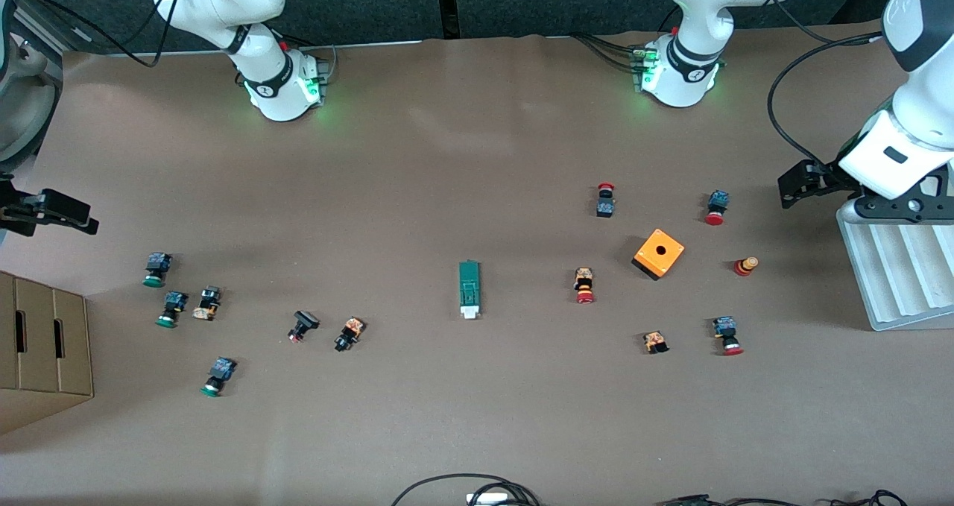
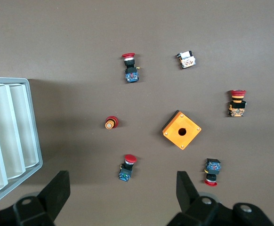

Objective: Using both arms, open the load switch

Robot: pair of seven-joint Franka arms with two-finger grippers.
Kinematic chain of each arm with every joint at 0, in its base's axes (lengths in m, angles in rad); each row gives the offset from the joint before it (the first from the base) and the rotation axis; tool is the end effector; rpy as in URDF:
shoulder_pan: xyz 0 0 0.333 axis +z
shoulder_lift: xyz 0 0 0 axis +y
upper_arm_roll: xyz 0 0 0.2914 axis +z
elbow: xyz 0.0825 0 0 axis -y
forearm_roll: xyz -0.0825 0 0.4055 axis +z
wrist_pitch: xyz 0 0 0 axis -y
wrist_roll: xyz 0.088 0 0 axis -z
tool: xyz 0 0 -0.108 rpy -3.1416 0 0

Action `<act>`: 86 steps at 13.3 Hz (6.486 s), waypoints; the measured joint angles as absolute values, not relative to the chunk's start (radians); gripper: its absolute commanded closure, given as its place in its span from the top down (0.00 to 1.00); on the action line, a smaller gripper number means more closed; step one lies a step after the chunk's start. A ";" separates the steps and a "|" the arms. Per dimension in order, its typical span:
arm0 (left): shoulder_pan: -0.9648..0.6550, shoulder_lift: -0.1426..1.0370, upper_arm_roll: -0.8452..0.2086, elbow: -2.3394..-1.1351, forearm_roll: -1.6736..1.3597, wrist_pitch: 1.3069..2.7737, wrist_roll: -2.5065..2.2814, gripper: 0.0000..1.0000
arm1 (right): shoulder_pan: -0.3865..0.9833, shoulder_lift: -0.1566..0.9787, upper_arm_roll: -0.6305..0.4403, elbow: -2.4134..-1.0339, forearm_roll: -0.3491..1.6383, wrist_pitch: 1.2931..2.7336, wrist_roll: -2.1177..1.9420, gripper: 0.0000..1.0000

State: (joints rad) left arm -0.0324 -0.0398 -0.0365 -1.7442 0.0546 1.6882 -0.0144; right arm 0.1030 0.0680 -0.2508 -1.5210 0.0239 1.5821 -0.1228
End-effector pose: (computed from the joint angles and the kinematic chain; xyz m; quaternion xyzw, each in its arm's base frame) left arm 0.5690 -0.0343 0.5459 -0.9991 0.0306 0.0069 0.0281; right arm 0.5903 -0.0807 0.5858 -0.9999 0.0124 0.0019 0.0038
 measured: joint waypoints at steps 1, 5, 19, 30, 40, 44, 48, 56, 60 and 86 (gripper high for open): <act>-0.032 -0.040 -0.036 -1.744 0.055 1.688 -0.014 1.00 | 0.103 0.068 -0.251 -1.521 0.024 1.583 -0.123 1.00; -0.033 -0.040 -0.036 -1.744 0.055 1.689 -0.014 1.00 | 0.102 0.068 -0.254 -1.521 0.024 1.584 -0.123 1.00; -0.033 -0.036 -0.036 -1.744 0.055 1.689 -0.014 1.00 | 0.102 0.068 -0.254 -1.521 0.024 1.586 -0.123 1.00; -0.044 -0.016 -0.044 -1.717 0.053 1.689 -0.015 1.00 | 0.102 0.068 -0.254 -1.521 0.024 1.592 -0.123 1.00; -0.049 0.064 -0.225 -1.599 0.049 1.691 -0.328 1.00 | 0.102 0.068 -0.254 -1.521 0.024 1.592 -0.123 1.00; -0.050 0.086 -0.318 -1.591 0.049 1.706 -0.483 1.00 | 0.100 0.071 -0.257 -1.521 0.024 1.592 -0.123 1.00; -0.051 0.104 -0.376 -1.590 0.050 1.764 -0.584 1.00 | 0.079 0.083 -0.267 -1.521 0.024 1.603 -0.123 1.00; -0.226 0.174 -0.440 -1.591 0.269 1.846 -0.916 1.00 | 0.069 0.172 -0.266 -1.523 0.086 1.618 -0.123 1.00; -0.326 0.245 -0.442 -1.591 0.374 1.945 -1.049 1.00 | 0.072 0.291 -0.264 -1.518 0.328 1.711 -0.078 1.00; -0.683 0.866 -0.437 -1.704 1.843 2.070 -2.339 1.00 | 0.445 0.700 -0.073 -1.254 0.536 1.915 1.739 0.98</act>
